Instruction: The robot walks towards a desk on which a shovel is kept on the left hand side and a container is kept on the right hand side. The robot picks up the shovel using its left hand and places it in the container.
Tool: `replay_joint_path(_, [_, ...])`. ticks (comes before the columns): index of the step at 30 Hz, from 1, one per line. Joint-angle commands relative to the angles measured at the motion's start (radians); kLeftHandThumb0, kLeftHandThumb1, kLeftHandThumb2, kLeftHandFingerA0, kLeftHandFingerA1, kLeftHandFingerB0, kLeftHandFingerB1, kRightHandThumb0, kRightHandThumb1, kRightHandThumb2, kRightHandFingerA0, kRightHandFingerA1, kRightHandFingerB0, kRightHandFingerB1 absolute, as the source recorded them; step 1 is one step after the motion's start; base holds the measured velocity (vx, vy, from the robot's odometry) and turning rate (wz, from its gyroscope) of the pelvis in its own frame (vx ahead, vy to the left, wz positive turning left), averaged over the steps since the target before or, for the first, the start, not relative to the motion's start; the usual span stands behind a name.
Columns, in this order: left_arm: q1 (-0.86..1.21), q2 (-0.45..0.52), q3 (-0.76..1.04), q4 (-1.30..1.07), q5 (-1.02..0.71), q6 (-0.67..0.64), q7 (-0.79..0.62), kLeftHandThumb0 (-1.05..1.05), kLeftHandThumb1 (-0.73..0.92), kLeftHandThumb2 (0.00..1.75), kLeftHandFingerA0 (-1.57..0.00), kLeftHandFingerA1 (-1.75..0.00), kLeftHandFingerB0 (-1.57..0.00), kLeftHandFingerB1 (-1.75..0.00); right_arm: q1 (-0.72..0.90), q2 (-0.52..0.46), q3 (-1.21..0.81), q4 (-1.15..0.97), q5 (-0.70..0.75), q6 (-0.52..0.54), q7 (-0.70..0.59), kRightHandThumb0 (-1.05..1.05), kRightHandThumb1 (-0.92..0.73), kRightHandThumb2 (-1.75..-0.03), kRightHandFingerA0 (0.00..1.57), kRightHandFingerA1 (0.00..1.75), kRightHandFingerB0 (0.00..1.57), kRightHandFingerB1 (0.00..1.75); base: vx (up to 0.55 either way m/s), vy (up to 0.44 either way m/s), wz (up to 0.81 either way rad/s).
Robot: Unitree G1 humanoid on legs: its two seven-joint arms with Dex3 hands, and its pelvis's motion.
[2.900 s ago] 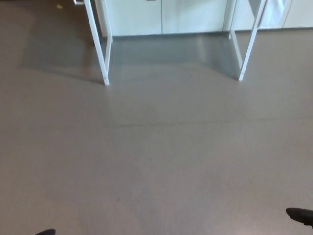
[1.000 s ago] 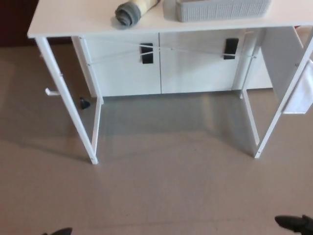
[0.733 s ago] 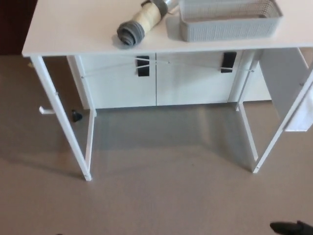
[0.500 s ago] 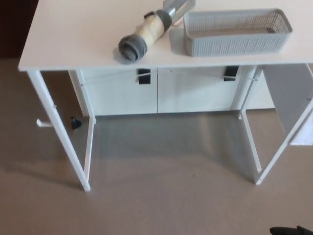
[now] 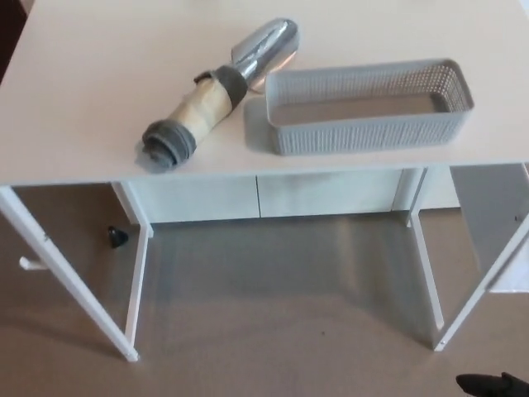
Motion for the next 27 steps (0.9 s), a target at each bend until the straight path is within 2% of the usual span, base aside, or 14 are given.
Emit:
replay_joint_path(1, [0.007, 0.037, 0.005, 0.018, 0.016, -0.058, -0.007, -0.37, 0.40, 0.64, -0.46, -0.45, -0.36, -0.41, 0.003, 0.005, 0.006, 0.005, -0.007, -0.033, -0.012, -0.19, -0.52, -0.55, 0.56, 0.59, 0.43, 0.50, 0.18, 0.103, -0.13])
replay_joint_path(10, [0.016, 0.052, -0.011, 0.025, 0.046, -0.072, 0.013, -0.37, 0.40, 0.64, -0.47, -0.45, -0.37, -0.41, 0.013, 0.008, 0.013, 0.001, -0.016, -0.029, -0.021, -0.20, -0.53, -0.55, 0.55, 0.58, 0.42, 0.50, 0.20, 0.085, 0.03])
replay_joint_path(20, [0.057, 0.061, -0.037, 0.033, 0.090, -0.101, 0.041, -0.35, 0.41, 0.63, -0.47, -0.44, -0.37, -0.40, 0.072, 0.009, 0.013, -0.003, 0.002, -0.064, -0.009, -0.13, -0.55, -0.54, 0.58, 0.60, 0.42, 0.50, 0.10, -0.132, 0.09])
replay_joint_path(27, [0.075, 0.071, -0.053, 0.002, 0.146, -0.102, 0.087, -0.37, 0.41, 0.65, -0.49, -0.45, -0.37, -0.41, 0.068, 0.006, 0.017, 0.025, -0.006, -0.086, -0.016, -0.13, -0.55, -0.54, 0.57, 0.60, 0.42, 0.50, 0.09, -0.007, -0.05])
